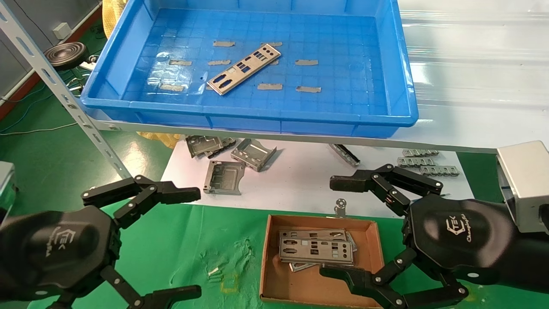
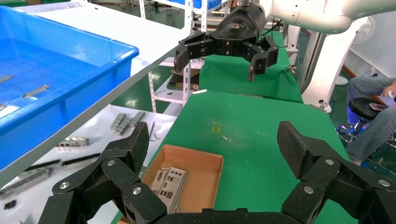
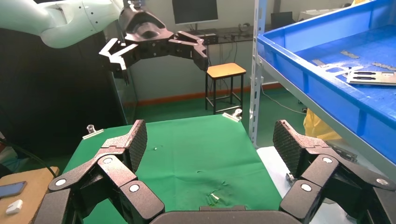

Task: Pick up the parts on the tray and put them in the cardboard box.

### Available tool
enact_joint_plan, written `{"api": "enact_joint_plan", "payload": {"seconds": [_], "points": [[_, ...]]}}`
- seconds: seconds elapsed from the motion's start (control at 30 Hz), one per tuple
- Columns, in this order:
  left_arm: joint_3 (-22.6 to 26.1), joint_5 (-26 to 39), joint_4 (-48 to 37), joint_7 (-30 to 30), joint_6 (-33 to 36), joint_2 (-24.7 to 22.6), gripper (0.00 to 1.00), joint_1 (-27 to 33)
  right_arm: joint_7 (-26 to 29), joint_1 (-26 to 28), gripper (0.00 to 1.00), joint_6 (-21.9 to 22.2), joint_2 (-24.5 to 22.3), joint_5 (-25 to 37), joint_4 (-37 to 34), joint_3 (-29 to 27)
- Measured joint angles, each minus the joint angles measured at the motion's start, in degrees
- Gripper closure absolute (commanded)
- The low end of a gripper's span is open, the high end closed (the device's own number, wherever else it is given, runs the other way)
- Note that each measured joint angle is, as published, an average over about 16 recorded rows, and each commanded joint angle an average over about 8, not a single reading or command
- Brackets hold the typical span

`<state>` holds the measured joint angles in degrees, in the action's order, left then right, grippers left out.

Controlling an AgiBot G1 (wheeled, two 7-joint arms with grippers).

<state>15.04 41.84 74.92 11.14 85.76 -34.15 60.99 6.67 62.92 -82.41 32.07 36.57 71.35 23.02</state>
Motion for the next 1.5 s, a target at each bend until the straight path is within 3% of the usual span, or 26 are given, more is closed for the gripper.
{"api": "enact_joint_plan", "payload": {"seconds": [1.5], "points": [[1.02, 0.02, -1.42, -0.44, -0.09, -0.90, 0.00, 0.58, 0.00, 0.00, 0.00, 0.00, 0.00, 0.00, -0.01, 0.00]]}}
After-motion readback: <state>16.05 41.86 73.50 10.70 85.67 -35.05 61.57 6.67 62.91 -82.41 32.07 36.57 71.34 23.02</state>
